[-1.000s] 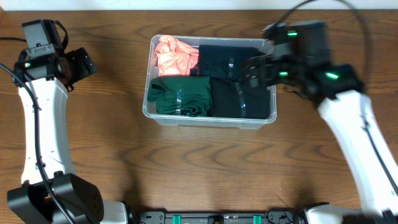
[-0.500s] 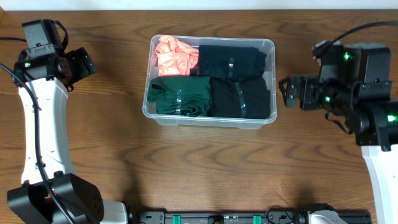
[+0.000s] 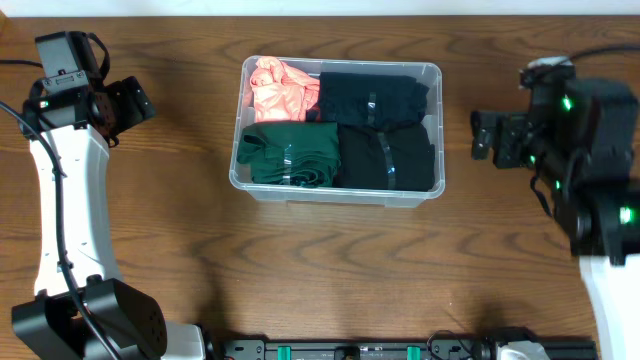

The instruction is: Pack container

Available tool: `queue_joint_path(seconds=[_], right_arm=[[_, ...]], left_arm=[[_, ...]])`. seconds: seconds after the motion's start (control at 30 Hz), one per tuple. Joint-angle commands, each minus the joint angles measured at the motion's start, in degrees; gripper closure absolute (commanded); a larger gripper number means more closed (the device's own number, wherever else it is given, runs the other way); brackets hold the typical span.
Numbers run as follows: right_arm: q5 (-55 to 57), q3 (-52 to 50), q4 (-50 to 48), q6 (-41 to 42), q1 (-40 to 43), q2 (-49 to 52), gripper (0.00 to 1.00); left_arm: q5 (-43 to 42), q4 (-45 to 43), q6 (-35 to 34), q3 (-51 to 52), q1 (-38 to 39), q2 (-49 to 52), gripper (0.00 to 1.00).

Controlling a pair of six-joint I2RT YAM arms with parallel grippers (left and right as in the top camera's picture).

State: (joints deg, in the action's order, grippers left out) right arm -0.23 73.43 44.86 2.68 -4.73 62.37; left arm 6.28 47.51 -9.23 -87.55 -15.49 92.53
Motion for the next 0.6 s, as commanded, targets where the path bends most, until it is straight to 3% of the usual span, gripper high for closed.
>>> queue_joint_path(seconds=[0.0, 0.3, 0.57], right_arm=[[-1.73, -10.91, -7.72, -0.63, 2.27, -8.57, 0.01], [-6.03, -48.33, -40.87, -0.66, 4.50, -31.39, 0.01], [-6.01, -65.37, -45.75, -0.63, 6.47, -47.76, 0.01]], left_arm=[[0.42, 0.02, -0.50, 0.02, -0.20, -0.04, 0.02], [0.44, 0.02, -0.50, 0.02, -0.20, -0.04, 0.02], [0.42, 0.02, -0.50, 0.02, -0.20, -0.04, 0.02]])
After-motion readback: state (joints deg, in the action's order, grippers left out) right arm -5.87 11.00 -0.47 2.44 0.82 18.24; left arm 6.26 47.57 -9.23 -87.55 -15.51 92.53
